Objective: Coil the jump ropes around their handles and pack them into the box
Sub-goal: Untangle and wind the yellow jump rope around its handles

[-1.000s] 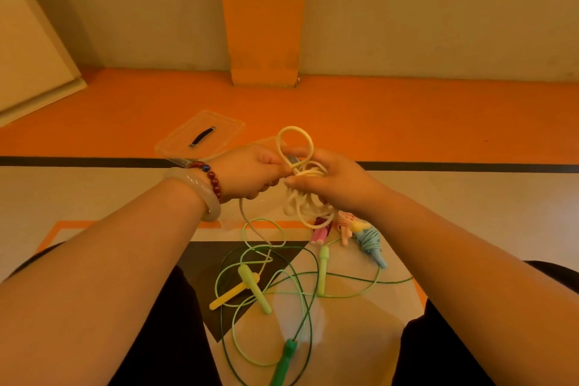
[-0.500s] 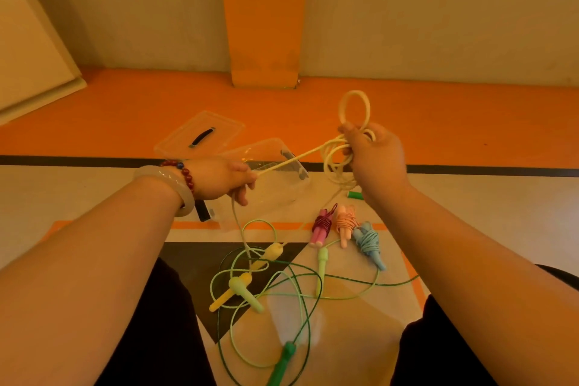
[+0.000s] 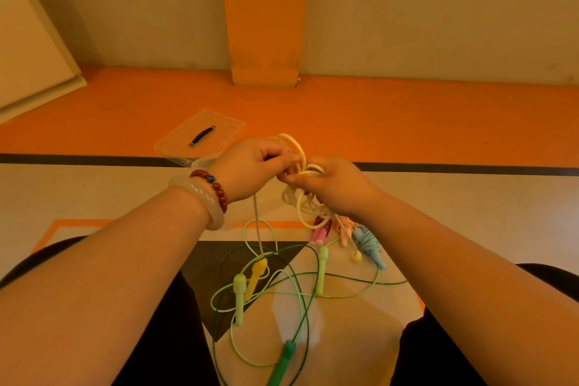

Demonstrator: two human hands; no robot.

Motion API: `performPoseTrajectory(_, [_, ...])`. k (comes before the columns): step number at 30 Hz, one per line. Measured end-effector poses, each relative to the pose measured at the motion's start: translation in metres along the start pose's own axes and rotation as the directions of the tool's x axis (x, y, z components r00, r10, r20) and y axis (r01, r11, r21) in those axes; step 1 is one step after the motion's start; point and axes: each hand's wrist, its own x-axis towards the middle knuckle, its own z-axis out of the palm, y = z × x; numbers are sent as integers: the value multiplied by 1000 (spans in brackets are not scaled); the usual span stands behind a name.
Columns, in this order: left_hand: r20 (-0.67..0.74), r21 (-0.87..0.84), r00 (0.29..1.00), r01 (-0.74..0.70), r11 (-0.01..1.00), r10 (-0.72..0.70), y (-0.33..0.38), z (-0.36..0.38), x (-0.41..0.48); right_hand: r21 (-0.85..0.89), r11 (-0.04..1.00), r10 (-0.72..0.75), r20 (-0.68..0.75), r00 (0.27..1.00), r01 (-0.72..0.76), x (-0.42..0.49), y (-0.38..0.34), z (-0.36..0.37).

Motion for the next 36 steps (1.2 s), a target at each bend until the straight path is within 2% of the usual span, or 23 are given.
performPoseTrajectory(3, [-18,-50,995,92,994,-93,-7,-6,2,99,995,22,-103,994,-12,2,1,-3])
performPoseTrajectory(5, [75,-27,982,178,984,-175,-15,-10,3,304,952,29,-162,986,22,3,2,-6])
performPoseTrajectory(8, [343,206,894,229,951,-289,-34,-15,2,616,783,60,-215,975,87,5,-1,-18])
performPoseTrajectory(10, [451,377,803,223,899,-389,-47,-20,-2,674,730,92,-267,959,118,6,-1,-29])
performPoseTrajectory(11, [447,393,794,239,888,-411,-51,-21,-2,667,734,111,-303,947,127,7,1,-35])
performPoseTrajectory(12, [407,354,815,276,894,-413,-53,-23,-1,650,749,139,-339,930,125,7,3,-39])
performPoseTrajectory(14, [232,185,896,340,922,-377,-52,-24,2,589,806,210,-387,898,65,5,7,-42])
performPoseTrajectory(16, [71,85,942,321,943,-327,-44,-22,7,463,886,239,-380,894,-40,3,9,-42])
performPoseTrajectory(18, [45,70,959,278,958,-281,-34,-18,9,300,950,193,-327,925,-92,1,7,-39])
performPoseTrajectory(21, [116,85,968,212,974,-221,-17,-5,7,123,990,86,-202,976,-61,-2,1,-29])
performPoseTrajectory(23, [149,76,974,163,984,-173,-9,4,7,163,985,81,-124,989,-60,-2,2,-19])
performPoseTrajectory(26, [184,158,973,109,981,-138,-4,11,8,316,943,123,-42,992,-104,0,4,-8])
performPoseTrajectory(29, [221,150,965,107,983,-139,-6,14,7,327,939,130,-45,991,-108,2,2,-3])
performPoseTrajectory(34, [213,-139,960,212,967,-180,-11,13,7,424,905,114,-190,975,-23,6,-8,-11])
performPoseTrajectory(36, [227,-310,959,236,921,-169,-12,13,6,462,887,98,-214,972,12,7,-13,-18])
